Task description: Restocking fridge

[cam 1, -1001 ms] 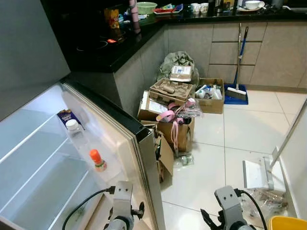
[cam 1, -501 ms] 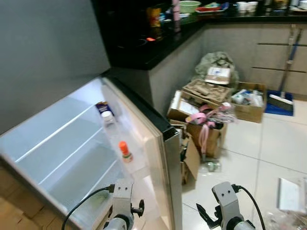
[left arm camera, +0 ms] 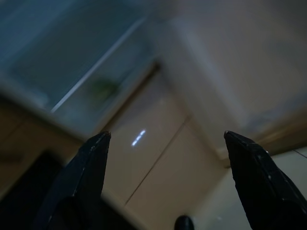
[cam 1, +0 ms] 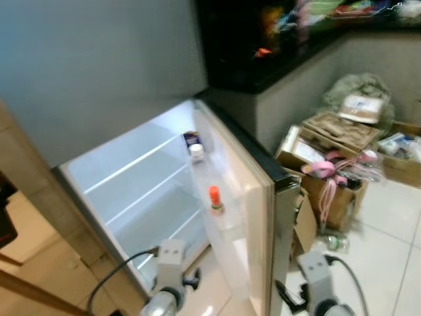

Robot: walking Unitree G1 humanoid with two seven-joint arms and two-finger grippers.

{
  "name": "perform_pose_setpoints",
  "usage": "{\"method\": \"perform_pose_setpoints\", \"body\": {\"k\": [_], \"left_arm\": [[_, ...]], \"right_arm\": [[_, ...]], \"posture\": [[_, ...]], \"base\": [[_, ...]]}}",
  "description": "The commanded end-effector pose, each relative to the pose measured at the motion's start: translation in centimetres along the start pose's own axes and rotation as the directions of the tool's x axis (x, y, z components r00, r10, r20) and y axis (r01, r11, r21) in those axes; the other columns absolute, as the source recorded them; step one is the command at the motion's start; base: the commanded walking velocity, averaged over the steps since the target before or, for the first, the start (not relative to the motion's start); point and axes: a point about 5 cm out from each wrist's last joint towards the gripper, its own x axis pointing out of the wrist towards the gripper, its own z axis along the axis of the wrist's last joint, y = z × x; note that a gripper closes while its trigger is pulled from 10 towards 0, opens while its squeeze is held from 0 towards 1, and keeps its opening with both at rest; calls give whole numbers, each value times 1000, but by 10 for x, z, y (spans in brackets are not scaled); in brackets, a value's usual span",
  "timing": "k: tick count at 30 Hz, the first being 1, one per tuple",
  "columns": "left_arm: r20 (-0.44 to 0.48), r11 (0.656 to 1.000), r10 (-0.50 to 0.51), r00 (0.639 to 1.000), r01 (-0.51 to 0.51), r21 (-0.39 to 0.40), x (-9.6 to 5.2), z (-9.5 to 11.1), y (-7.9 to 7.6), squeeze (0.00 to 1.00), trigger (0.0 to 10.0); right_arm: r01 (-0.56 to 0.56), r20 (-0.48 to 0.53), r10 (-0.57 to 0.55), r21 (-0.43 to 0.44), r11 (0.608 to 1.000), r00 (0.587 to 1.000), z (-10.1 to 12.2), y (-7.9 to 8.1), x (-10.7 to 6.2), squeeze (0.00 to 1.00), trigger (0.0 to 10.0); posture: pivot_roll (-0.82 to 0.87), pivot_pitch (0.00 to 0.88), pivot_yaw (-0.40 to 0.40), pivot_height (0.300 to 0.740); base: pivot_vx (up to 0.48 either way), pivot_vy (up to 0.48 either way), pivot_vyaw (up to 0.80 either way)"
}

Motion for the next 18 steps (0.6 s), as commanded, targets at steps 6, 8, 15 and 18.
{"method": "perform_pose_setpoints", "body": {"k": [6,8,15,18], "left_arm": [[-61,1000,-8,998,7,-18,-5,-12,0,0,10000],[-64,1000,-13,998,14,9,-5,-13,-2,0,10000],[-58,1000,-18,998,19,9,-5,-12,-4,0,10000],[-61,1000,-23,998,24,10,-5,-11,-4,0,10000]], "right_arm": [[-22,-2,22,10,1000,1000,-3,3,-3,0,10000],[-28,1,28,12,1000,1000,-3,4,-2,0,10000],[-33,4,33,14,999,999,-3,4,-2,0,10000],[-18,1,18,29,999,1000,-3,3,-3,0,10000]], "posture": [[-91,89,94,740],[-90,89,95,740],[-89,90,95,740],[-91,97,98,740]], "base": [[0,0,800],[0,0,800],[0,0,800],[0,0,267]]}}
